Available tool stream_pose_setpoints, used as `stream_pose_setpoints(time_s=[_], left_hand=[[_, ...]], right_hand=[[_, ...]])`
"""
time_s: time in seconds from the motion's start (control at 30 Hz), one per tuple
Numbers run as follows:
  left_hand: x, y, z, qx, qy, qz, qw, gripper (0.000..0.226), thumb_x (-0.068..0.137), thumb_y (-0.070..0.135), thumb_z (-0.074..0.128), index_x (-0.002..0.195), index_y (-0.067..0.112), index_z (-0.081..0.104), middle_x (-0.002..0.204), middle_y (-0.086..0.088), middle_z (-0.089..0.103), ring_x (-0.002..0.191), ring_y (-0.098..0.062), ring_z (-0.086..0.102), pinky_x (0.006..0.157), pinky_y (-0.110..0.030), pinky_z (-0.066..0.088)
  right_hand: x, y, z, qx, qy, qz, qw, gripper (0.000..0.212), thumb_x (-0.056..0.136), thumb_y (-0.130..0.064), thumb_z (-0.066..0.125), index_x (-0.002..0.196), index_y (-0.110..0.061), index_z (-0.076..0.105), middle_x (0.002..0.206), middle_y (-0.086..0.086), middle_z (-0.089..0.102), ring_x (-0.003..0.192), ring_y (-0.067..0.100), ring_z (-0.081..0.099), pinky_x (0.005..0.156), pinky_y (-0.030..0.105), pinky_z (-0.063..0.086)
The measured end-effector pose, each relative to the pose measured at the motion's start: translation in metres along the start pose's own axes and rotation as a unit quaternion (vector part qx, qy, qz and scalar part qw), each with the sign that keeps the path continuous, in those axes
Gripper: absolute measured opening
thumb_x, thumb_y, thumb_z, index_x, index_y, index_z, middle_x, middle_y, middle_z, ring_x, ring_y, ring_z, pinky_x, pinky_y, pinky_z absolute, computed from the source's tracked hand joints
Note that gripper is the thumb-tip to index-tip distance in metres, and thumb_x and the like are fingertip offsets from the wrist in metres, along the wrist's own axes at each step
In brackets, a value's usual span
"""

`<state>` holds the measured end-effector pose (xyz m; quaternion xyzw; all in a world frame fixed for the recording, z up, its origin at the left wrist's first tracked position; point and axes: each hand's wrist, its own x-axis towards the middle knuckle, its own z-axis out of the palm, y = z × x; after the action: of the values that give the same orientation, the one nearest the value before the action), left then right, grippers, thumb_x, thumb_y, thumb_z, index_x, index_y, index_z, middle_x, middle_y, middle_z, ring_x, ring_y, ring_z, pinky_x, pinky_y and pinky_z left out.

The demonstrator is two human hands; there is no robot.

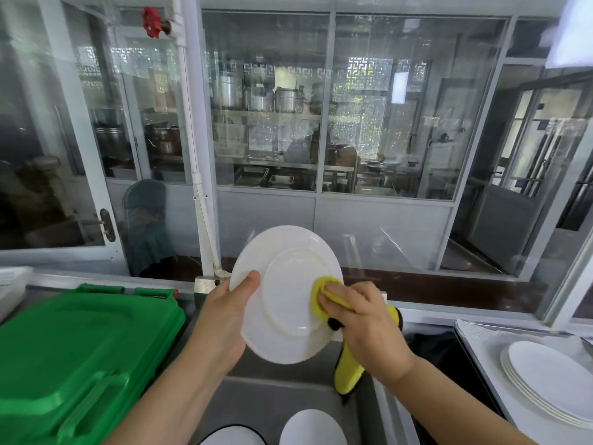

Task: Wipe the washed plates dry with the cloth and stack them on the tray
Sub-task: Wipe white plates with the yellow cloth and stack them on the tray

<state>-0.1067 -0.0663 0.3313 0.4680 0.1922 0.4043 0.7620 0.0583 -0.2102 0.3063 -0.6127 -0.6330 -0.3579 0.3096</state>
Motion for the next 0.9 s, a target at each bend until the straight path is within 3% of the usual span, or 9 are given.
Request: stream_pose_setpoints(time_s=[0.13, 0.3, 0.47, 0.53, 0.6, 0.63, 0.7, 0.77, 0.9], left_hand=[[-0.005, -0.005, 0.009, 0.022, -0.008, -0.004, 1.0, 0.033, 0.067, 0.031, 0.069, 0.097, 0.016, 0.07, 0.092, -0.005, 0.075, 0.08, -0.021, 0.073, 0.059, -0.029, 0.056], [-0.003, -0.002, 0.01, 0.018, -0.011, 0.003, 1.0, 0.014, 0.064, 0.033, 0.072, 0.076, 0.029, 0.077, 0.086, -0.003, 0.076, 0.076, -0.021, 0.073, 0.054, -0.028, 0.056], [-0.003, 0.008, 0.0, 0.014, -0.007, 0.008, 1.0, 0.042, 0.064, 0.031, 0.072, 0.103, 0.014, 0.069, 0.097, -0.007, 0.075, 0.084, -0.024, 0.072, 0.063, -0.033, 0.056], [-0.005, 0.01, -0.001, 0.026, -0.014, 0.005, 1.0, 0.046, 0.066, 0.031, 0.071, 0.107, 0.012, 0.066, 0.099, -0.007, 0.075, 0.087, -0.025, 0.072, 0.067, -0.035, 0.055], [-0.006, 0.01, -0.003, 0.033, -0.015, 0.006, 0.999, 0.044, 0.066, 0.031, 0.071, 0.106, 0.013, 0.068, 0.098, -0.007, 0.075, 0.086, -0.025, 0.072, 0.065, -0.033, 0.057], [-0.005, 0.009, -0.004, 0.038, -0.016, 0.007, 0.999, 0.041, 0.066, 0.03, 0.072, 0.102, 0.013, 0.07, 0.098, -0.007, 0.075, 0.086, -0.025, 0.072, 0.065, -0.033, 0.057], [-0.006, 0.006, -0.004, 0.062, -0.026, 0.003, 0.998, 0.031, 0.066, 0.032, 0.077, 0.094, 0.02, 0.075, 0.097, -0.007, 0.075, 0.088, -0.027, 0.072, 0.072, -0.039, 0.056], [-0.007, 0.001, 0.001, 0.113, -0.036, 0.003, 0.993, 0.025, 0.067, 0.034, 0.081, 0.092, 0.028, 0.076, 0.095, -0.008, 0.075, 0.09, -0.031, 0.07, 0.079, -0.048, 0.054], [-0.014, -0.005, 0.018, 0.156, -0.082, 0.03, 0.984, 0.016, 0.075, 0.028, 0.075, 0.091, 0.028, 0.075, 0.089, -0.006, 0.075, 0.083, -0.022, 0.072, 0.073, -0.036, 0.053]], right_hand=[[0.025, -0.001, 0.004, -0.035, 0.037, 0.025, 0.998, 0.034, 0.088, -0.015, 0.046, 0.11, -0.012, 0.072, 0.122, -0.003, 0.057, 0.087, 0.024, 0.041, 0.066, 0.042, 0.051], [0.024, -0.016, 0.012, -0.029, 0.017, -0.048, 0.998, 0.031, 0.089, -0.014, 0.053, 0.118, -0.019, 0.064, 0.127, -0.007, 0.047, 0.088, 0.024, 0.042, 0.068, 0.039, 0.048], [0.0, -0.009, -0.001, -0.014, -0.025, -0.071, 0.997, 0.032, 0.087, -0.003, 0.061, 0.115, -0.016, 0.069, 0.127, -0.007, 0.048, 0.087, 0.022, 0.043, 0.068, 0.038, 0.052], [0.004, -0.005, -0.007, -0.012, -0.043, -0.011, 0.999, 0.028, 0.088, -0.011, 0.063, 0.115, -0.016, 0.07, 0.125, -0.005, 0.053, 0.089, 0.023, 0.046, 0.073, 0.038, 0.053], [0.018, -0.002, -0.016, -0.014, -0.062, 0.07, 0.996, 0.039, 0.096, -0.037, 0.04, 0.119, -0.02, 0.068, 0.12, 0.002, 0.06, 0.096, 0.02, 0.044, 0.088, 0.036, 0.049], [0.029, -0.004, -0.021, -0.001, -0.061, 0.084, 0.995, 0.044, 0.095, -0.035, 0.036, 0.118, -0.018, 0.068, 0.119, 0.005, 0.062, 0.097, 0.018, 0.042, 0.091, 0.035, 0.048], [0.05, -0.008, -0.031, 0.019, -0.012, 0.084, 0.996, 0.038, 0.087, -0.007, 0.043, 0.114, -0.009, 0.07, 0.118, 0.012, 0.063, 0.095, 0.023, 0.044, 0.086, 0.033, 0.046], [0.069, -0.018, -0.033, 0.053, 0.025, 0.082, 0.995, 0.047, 0.075, 0.008, 0.053, 0.118, -0.008, 0.067, 0.121, 0.014, 0.06, 0.095, 0.032, 0.051, 0.086, 0.034, 0.043], [0.085, -0.046, -0.019, 0.066, -0.023, 0.094, 0.993, 0.04, 0.082, -0.019, 0.05, 0.117, -0.019, 0.068, 0.125, 0.004, 0.059, 0.103, 0.031, 0.052, 0.087, 0.044, 0.042]])
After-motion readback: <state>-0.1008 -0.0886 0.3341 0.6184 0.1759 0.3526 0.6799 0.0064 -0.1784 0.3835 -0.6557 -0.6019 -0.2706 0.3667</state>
